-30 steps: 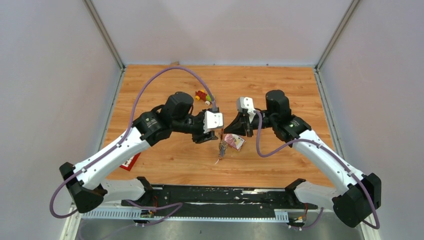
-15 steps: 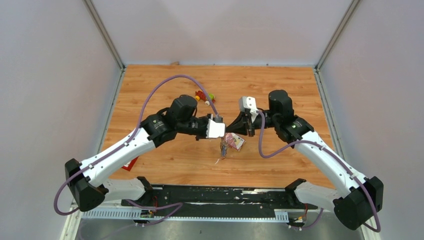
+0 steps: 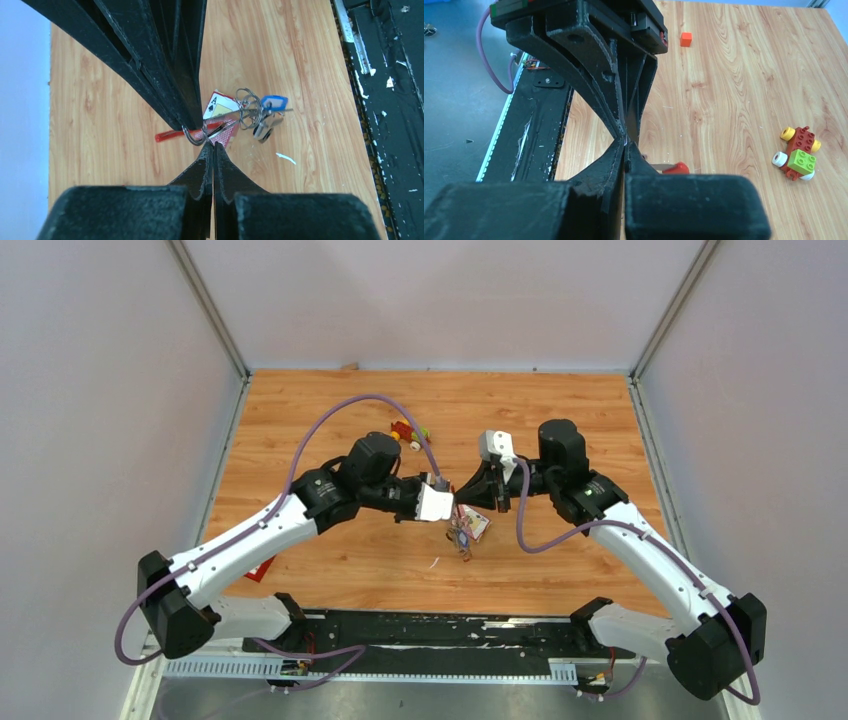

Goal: Put the keys on the keyring

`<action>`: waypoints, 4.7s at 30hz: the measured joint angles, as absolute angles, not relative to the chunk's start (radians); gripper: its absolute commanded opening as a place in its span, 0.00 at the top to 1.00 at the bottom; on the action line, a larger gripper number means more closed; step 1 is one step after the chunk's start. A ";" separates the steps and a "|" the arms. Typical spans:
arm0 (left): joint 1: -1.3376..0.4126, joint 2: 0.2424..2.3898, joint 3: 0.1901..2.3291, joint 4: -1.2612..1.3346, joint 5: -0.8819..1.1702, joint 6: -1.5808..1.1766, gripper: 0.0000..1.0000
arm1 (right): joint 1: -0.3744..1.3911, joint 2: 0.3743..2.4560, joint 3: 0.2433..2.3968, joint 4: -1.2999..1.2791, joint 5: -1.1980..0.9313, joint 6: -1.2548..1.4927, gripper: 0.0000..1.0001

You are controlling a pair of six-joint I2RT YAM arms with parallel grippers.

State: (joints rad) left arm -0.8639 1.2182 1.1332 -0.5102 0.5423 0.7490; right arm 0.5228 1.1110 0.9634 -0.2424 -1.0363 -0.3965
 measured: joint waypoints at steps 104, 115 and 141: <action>-0.868 1.411 1.482 -0.886 0.437 0.265 1.00 | 0.537 1.127 0.947 -0.189 -1.068 -0.398 0.71; -0.868 1.412 1.482 -0.892 0.445 0.254 1.00 | 0.556 1.150 0.947 -0.181 -1.073 -0.390 0.80; -0.869 1.393 1.465 -0.895 0.458 0.249 1.00 | 0.574 1.159 0.947 -0.161 -1.065 -0.400 0.86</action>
State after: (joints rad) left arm -0.8688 1.3930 1.4651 -0.8948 0.4580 0.2485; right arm 0.5739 1.1587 0.9466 -0.1608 -1.0653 -0.3996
